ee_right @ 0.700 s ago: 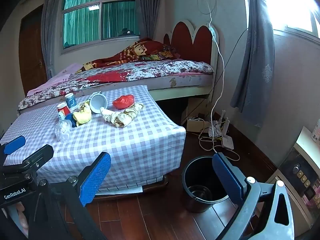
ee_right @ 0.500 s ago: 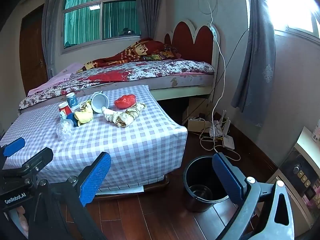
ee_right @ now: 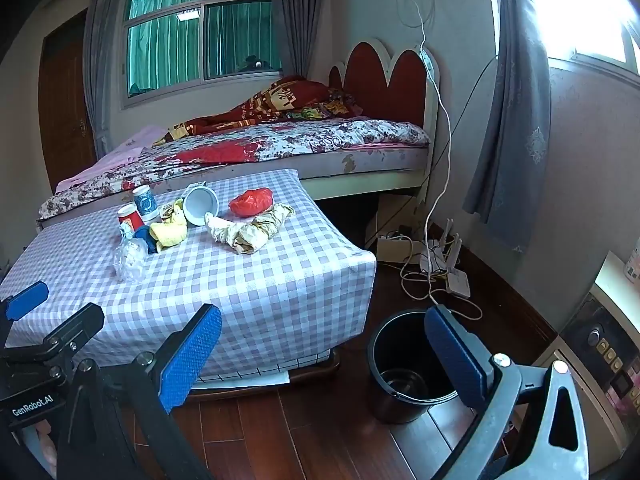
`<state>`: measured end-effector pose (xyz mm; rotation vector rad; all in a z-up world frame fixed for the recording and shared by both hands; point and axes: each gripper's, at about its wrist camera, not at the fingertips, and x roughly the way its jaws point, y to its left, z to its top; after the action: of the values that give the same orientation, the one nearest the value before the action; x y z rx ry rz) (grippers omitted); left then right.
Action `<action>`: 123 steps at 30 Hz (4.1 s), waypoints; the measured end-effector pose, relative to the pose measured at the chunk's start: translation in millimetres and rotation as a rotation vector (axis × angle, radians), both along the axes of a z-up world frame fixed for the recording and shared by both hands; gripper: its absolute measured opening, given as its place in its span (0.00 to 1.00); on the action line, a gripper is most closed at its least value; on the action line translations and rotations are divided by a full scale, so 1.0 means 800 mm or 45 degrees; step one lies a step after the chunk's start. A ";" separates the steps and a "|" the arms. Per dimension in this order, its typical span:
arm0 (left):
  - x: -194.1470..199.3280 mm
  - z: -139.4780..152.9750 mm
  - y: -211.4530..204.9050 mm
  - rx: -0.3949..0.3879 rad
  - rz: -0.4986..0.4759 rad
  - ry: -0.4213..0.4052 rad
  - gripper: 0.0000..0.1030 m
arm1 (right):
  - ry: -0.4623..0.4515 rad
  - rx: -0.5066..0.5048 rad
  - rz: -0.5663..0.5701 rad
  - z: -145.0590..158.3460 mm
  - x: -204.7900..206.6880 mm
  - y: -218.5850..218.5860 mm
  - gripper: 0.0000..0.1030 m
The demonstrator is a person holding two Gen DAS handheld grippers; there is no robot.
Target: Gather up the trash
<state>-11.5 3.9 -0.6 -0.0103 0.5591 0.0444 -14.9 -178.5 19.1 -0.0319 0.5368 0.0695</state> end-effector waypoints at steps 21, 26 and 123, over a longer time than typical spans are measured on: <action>-0.004 -0.003 -0.001 -0.004 -0.002 -0.004 0.99 | 0.000 0.012 -0.002 -0.001 -0.001 -0.003 0.99; -0.004 -0.004 -0.001 -0.006 -0.006 -0.003 0.99 | 0.000 0.010 -0.003 -0.001 0.000 -0.003 0.99; 0.214 -0.127 0.213 -0.122 0.360 0.195 0.76 | 0.246 0.010 0.242 -0.107 0.328 0.146 0.57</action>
<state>159.8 174.1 -102.5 -0.1804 0.7097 0.2959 247.5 -61.6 -66.4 -0.0688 0.7255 0.2623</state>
